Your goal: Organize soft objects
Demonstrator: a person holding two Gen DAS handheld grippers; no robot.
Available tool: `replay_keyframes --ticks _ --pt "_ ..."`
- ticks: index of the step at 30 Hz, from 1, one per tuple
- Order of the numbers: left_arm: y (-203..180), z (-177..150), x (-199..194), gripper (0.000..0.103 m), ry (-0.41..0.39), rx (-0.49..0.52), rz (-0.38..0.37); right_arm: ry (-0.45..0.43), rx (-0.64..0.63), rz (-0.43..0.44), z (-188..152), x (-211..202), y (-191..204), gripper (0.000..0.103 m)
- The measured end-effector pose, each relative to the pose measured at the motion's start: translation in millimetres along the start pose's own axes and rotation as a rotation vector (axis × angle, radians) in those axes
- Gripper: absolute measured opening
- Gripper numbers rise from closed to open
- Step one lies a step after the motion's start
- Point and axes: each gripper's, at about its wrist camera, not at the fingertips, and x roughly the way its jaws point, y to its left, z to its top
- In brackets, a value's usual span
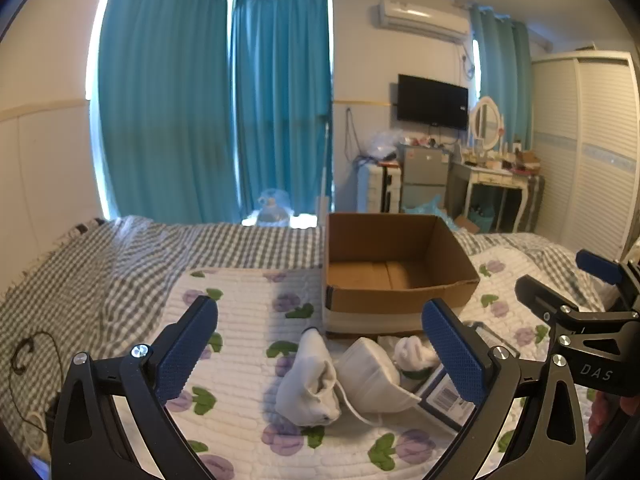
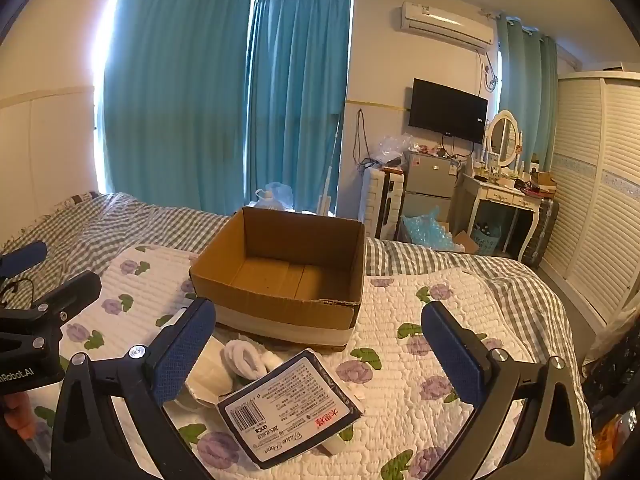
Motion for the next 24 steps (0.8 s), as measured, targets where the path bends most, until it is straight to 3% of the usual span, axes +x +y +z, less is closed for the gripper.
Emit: replay_keyframes --ticks 24 --pt "0.8 -0.6 0.6 0.103 0.01 0.004 0.004 0.014 0.003 0.001 -3.8 1.3 0.2 0.103"
